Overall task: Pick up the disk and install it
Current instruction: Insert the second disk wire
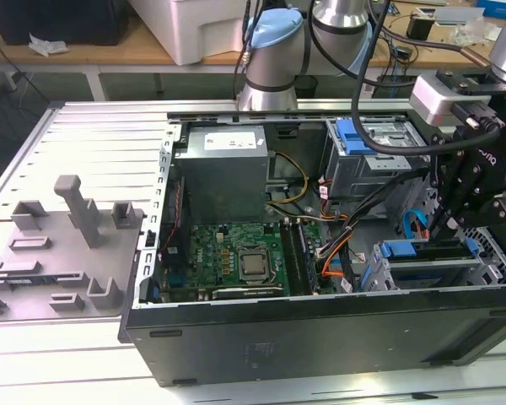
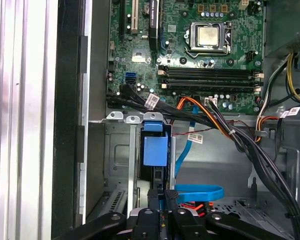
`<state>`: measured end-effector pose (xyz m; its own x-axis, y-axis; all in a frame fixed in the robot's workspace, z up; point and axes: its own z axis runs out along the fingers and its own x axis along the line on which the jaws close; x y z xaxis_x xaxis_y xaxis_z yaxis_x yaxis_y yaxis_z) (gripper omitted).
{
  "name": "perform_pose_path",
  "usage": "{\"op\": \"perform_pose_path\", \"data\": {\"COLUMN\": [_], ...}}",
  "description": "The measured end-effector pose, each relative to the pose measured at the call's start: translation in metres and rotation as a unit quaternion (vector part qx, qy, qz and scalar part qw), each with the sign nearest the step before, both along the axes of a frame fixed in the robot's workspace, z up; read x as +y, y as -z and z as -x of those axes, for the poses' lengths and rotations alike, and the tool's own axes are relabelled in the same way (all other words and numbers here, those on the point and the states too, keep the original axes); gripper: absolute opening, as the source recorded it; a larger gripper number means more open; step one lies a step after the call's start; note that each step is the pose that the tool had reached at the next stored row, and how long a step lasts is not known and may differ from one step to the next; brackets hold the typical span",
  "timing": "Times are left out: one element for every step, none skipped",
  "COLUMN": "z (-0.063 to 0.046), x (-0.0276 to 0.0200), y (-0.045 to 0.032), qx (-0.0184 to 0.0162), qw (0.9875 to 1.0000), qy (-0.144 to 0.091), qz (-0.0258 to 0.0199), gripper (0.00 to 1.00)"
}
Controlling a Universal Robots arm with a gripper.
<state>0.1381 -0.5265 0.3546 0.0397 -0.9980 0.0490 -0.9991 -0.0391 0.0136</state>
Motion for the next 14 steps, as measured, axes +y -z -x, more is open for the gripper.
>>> {"op": "perform_pose_path", "data": {"z": [0.0,0.0,0.0,0.0,0.0,0.0,0.0,0.0,-0.0001,-0.0003,-0.0005,-0.001,-0.0013,-0.0016], "x": [0.0,0.0,0.0,0.0,0.0,0.0,0.0,0.0,-0.0001,-0.0001,-0.0001,-0.0001,-0.0001,-0.0001], "y": [0.0001,0.0001,0.0002,0.0003,0.0006,0.0008,0.0009,0.0011,0.0012,0.0014,0.0014,0.0015,0.0016,0.0017], "qx": [0.0,0.0,0.0,0.0,0.0,0.0,0.0,0.0,0.0,0.0,0.0,-0.0001,0.0,0.0], "qw": [1.0,1.0,1.0,1.0,1.0,1.0,1.0,1.0,1.0,1.0,1.0,1.0,1.0,1.0], "qy": [0.0,0.0,0.001,0.001,0.001,0.001,0.002,0.002,0.002,0.003,0.003,0.003,0.004,0.004], "qz": [-0.0003,-0.0005,-0.0008,-0.001,-0.0015,-0.0019,-0.0024,-0.0028,-0.0031,-0.0035,-0.0038,-0.0041,-0.0044,-0.0046], "gripper": [0.16,0.16,0.16,0.16,0.16,0.16,0.16,0.16,0.16,0.16,0.16,0.16,0.16,0.16]}}
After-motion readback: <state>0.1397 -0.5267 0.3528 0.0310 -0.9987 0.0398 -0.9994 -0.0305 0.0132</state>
